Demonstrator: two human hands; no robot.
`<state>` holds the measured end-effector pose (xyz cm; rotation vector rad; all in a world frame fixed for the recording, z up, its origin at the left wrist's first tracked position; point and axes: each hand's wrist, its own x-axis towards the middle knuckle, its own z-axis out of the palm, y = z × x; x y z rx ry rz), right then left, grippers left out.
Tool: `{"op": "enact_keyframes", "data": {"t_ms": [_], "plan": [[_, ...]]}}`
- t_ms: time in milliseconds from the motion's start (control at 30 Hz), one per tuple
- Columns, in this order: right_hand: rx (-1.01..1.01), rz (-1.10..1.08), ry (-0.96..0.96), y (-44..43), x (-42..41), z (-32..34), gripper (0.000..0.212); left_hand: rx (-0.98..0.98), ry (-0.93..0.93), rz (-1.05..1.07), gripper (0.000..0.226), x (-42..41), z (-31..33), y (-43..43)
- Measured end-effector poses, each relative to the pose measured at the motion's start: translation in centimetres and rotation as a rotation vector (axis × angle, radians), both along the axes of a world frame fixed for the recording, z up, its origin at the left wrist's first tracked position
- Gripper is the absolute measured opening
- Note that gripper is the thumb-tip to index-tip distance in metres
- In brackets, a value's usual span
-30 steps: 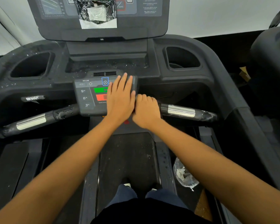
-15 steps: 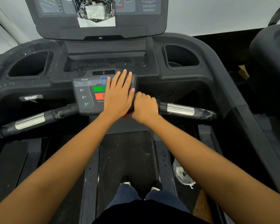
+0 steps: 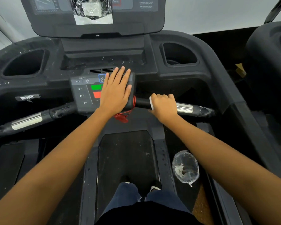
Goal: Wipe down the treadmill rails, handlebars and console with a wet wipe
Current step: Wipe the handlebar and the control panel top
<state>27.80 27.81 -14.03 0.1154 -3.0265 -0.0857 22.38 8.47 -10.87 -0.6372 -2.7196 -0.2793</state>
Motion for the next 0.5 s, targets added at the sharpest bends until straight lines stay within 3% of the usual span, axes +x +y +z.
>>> {"op": "enact_keyframes", "data": {"t_ms": [100, 233, 500], "plan": [[-0.051, -0.005, 0.002, -2.9, -0.9, 0.6, 0.027, -0.010, -0.003, 0.011, 0.053, 0.1, -0.1, 0.2], [-0.127, 0.024, 0.009, -6.1, -2.3, 1.0, 0.010, -0.022, -0.010, 0.035, 0.055, 0.2, 0.0, 0.6], [-0.011, 0.008, 0.103, 3.8, 1.7, -1.2, 0.056, 0.005, -0.020, 0.040, 0.053, 0.4, -0.1, 0.8]]}}
